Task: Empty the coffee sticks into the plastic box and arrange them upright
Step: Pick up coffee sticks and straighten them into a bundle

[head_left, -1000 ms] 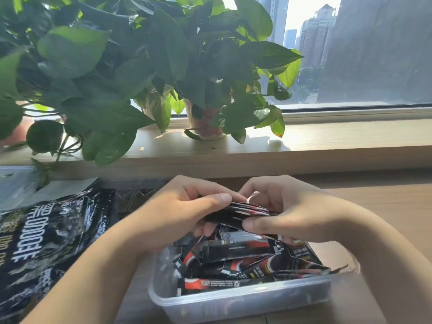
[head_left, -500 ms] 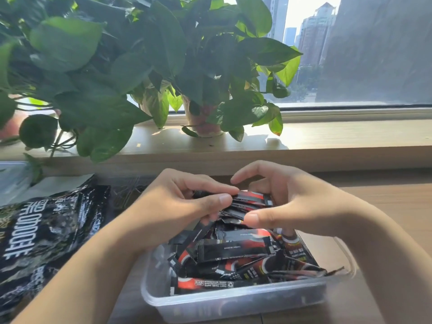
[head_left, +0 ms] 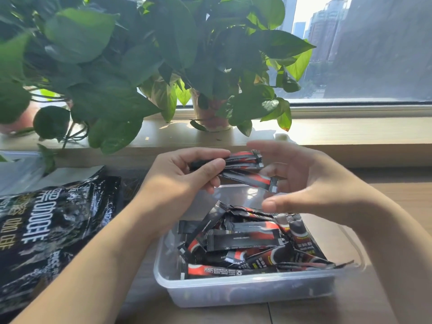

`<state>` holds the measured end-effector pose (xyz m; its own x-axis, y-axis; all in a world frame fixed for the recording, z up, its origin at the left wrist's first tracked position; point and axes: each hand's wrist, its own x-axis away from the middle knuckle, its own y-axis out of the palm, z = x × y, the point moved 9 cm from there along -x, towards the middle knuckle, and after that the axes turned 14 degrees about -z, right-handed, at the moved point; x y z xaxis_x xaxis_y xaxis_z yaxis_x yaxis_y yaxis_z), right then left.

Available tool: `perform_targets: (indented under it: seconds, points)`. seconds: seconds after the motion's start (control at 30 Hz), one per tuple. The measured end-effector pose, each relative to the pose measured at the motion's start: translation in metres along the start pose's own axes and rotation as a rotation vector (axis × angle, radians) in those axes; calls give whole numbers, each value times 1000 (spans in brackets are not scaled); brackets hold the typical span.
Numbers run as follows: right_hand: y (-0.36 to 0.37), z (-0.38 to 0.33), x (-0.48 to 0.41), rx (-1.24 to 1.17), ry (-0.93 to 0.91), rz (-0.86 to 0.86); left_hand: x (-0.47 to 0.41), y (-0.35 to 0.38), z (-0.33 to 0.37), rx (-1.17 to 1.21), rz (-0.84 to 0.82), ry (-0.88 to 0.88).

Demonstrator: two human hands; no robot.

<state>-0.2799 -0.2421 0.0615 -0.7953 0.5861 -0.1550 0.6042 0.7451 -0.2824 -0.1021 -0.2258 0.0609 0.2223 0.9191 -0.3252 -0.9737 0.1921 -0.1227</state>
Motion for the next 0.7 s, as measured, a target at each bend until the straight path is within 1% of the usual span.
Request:
perform_targets:
  seconds: [0.13,0.27,0.4,0.47,0.57,0.7]
  points:
    - [-14,-10,5,78,-42,206,0,0,-3,43,-13,-24]
    - [-21,-14,8,32,-101,345,0,6,-2,33,-63,-48]
    - [-13,-13,6,63,-83,356,3,14,1,7,-148,-65]
    - [-12,-13,6,54,-86,360,5,16,3,13,-158,-55]
    - [-13,-15,6,28,-92,345,4,11,4,-2,-103,-40]
    - [-13,-15,6,73,-102,347,4,7,-2,81,-47,-74]
